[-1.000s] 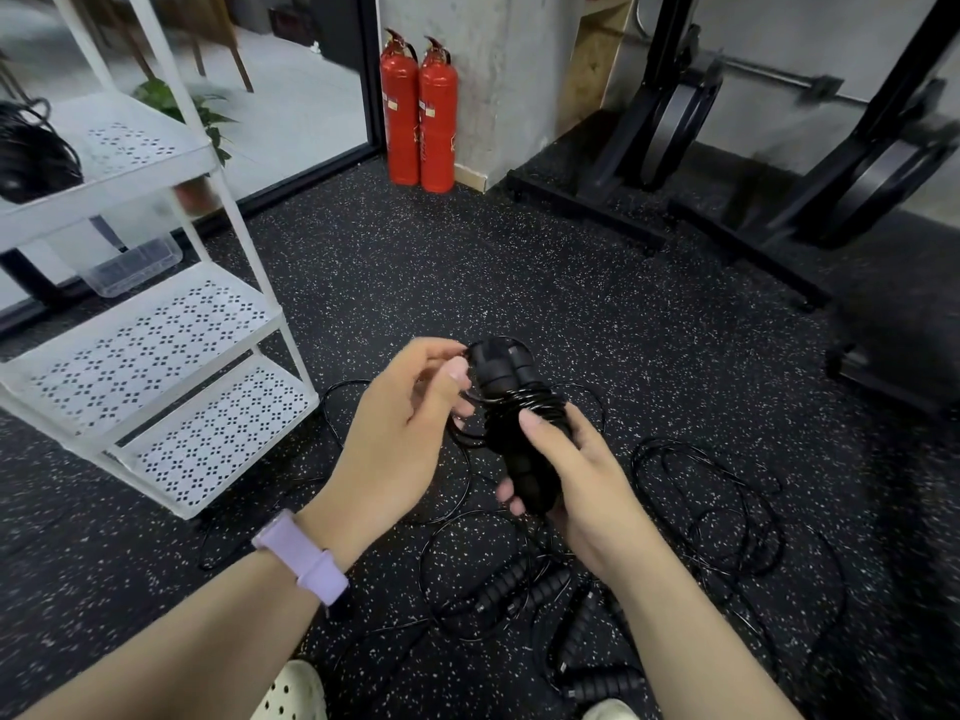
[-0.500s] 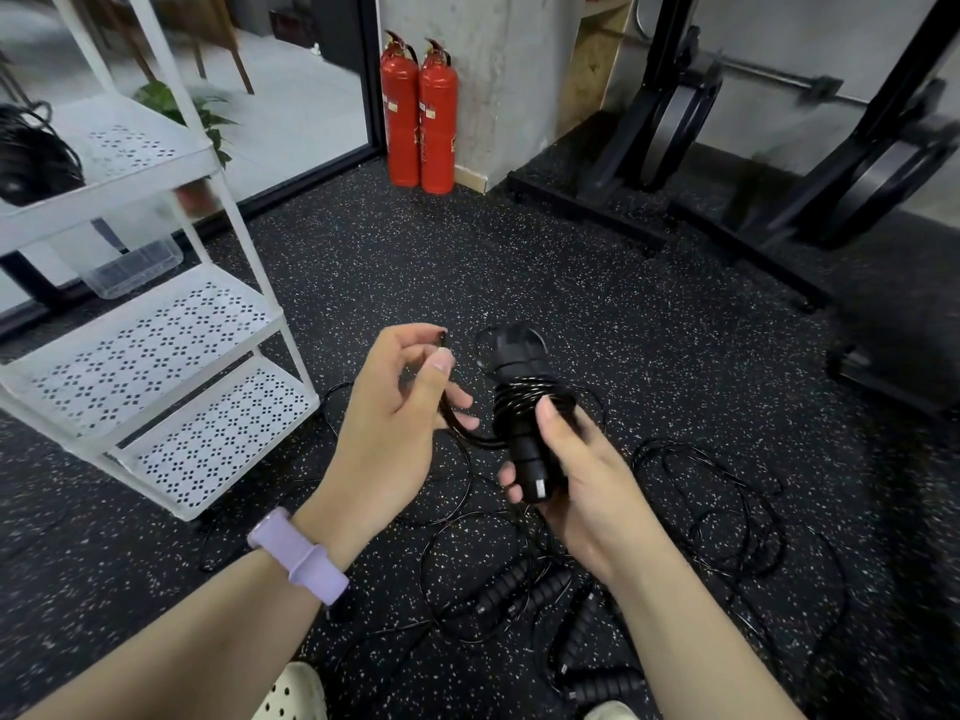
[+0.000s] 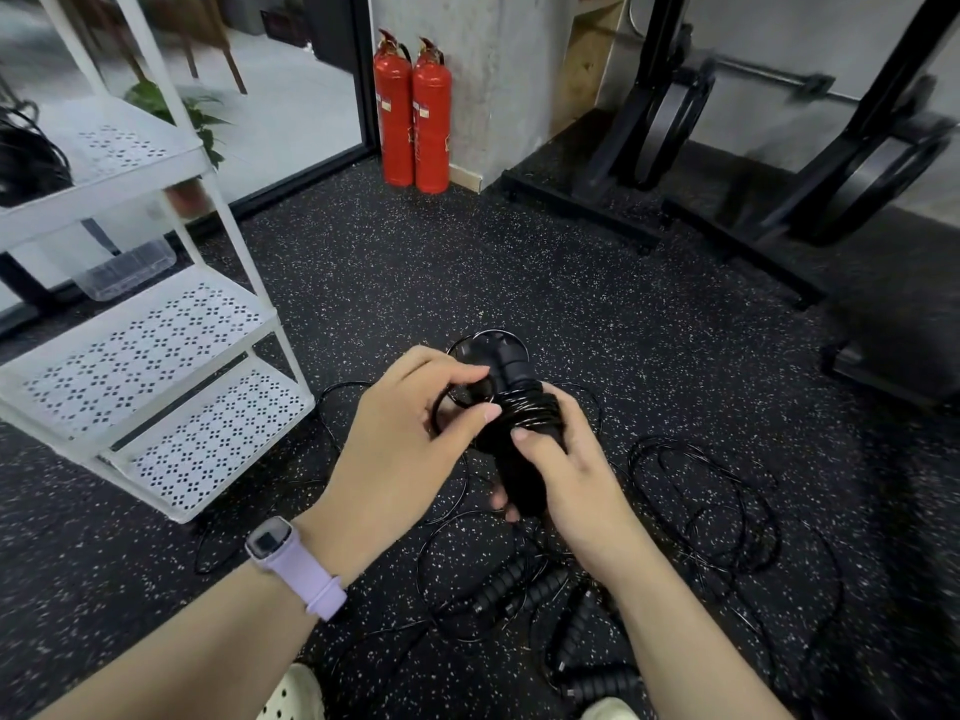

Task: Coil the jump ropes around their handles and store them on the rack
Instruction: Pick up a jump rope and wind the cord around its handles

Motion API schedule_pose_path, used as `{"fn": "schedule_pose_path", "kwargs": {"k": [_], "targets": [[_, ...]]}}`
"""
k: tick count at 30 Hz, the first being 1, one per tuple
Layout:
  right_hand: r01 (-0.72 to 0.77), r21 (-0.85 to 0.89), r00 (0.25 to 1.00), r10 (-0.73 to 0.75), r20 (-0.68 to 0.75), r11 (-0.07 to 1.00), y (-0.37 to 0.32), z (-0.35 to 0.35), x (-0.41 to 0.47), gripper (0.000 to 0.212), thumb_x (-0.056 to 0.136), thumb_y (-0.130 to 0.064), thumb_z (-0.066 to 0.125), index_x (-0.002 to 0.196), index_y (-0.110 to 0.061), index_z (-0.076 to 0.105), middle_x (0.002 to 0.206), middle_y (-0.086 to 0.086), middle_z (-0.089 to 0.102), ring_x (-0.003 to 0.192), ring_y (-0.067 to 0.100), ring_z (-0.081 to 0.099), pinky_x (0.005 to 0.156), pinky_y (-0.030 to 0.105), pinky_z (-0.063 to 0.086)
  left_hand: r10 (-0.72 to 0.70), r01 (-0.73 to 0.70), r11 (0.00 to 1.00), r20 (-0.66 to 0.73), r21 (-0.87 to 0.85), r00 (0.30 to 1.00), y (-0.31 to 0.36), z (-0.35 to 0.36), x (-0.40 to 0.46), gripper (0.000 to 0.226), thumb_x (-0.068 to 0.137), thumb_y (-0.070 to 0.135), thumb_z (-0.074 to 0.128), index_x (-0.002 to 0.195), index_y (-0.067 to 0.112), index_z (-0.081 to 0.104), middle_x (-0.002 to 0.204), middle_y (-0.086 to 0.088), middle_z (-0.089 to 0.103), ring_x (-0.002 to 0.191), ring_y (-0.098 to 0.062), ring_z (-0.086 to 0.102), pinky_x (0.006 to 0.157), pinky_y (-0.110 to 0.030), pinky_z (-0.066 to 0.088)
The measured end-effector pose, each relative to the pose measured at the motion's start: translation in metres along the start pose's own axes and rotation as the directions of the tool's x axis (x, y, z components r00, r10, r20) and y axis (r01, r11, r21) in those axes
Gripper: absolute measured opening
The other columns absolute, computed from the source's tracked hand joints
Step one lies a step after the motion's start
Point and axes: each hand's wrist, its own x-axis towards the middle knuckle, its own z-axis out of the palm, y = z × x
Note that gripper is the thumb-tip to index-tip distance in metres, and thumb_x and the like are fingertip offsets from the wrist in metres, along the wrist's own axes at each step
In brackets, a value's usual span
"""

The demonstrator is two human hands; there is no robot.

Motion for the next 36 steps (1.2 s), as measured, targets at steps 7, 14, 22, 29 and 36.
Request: {"fn": "schedule_pose_path", "kwargs": {"k": [7,14,22,29,36], "targets": [[0.022,-0.150,0.999,-0.025,-0.020,0.988,-0.002,0.000,-0.001,0.050,0.086,-0.057,0.065,0.131,-0.043,0.049,0.103,0.002,0.075,0.060,0.024,0.070,0.053,0.031,0.054,0.029,-0.018,0.994,-0.099,0.109,0.995,0.002,-0.002,-0.003,0.025,0.084,0.041,0.078,0.104,0.046,0.064,0.100,0.034,0.062,0.089,0.002,0.061,0.071,-0.009,0.045],[-0.006,-0.119,1.000,0.009,0.025,0.993,-0.003,-0.006,-0.003,0.044,0.089,-0.042,0.063,0.131,-0.042,0.050,0.101,0.003,0.076,0.062,0.028,0.069,0.054,0.035,0.054,0.128,-0.127,0.949,0.016,0.289,0.992,-0.002,-0.010,0.002,0.028,0.084,0.043,0.072,0.111,0.037,0.067,0.118,0.036,0.052,0.106,0.005,0.051,0.087,-0.014,0.041],[-0.008,-0.127,0.997,0.017,0.073,0.992,-0.006,-0.008,-0.006,0.040,0.094,-0.039,0.060,0.133,-0.041,0.050,0.105,0.003,0.077,0.063,0.028,0.070,0.054,0.033,0.055,0.170,-0.180,0.958,0.064,0.224,0.983,-0.004,-0.018,0.005,0.019,0.083,0.037,0.077,0.101,0.030,0.074,0.103,0.023,0.065,0.103,0.003,0.060,0.086,-0.009,0.043],[0.026,-0.199,1.000,-0.024,0.013,0.980,-0.005,-0.003,-0.006,0.037,0.089,-0.046,0.064,0.124,-0.037,0.056,0.099,0.004,0.076,0.054,0.027,0.067,0.047,0.030,0.051,0.127,-0.146,0.977,0.126,0.154,0.984,0.001,-0.021,0.005,0.031,0.081,0.032,0.079,0.109,0.041,0.071,0.102,0.028,0.065,0.093,0.001,0.061,0.069,0.000,0.039],[0.009,-0.251,1.000,-0.002,0.029,0.968,-0.004,-0.003,-0.009,0.034,0.091,-0.039,0.065,0.123,-0.039,0.055,0.092,0.003,0.077,0.053,0.025,0.067,0.047,0.031,0.050,0.075,-0.123,0.980,0.285,0.154,0.955,-0.002,-0.030,0.009,0.027,0.081,0.026,0.082,0.104,0.038,0.073,0.103,0.023,0.066,0.097,-0.003,0.061,0.085,-0.007,0.042]]}}
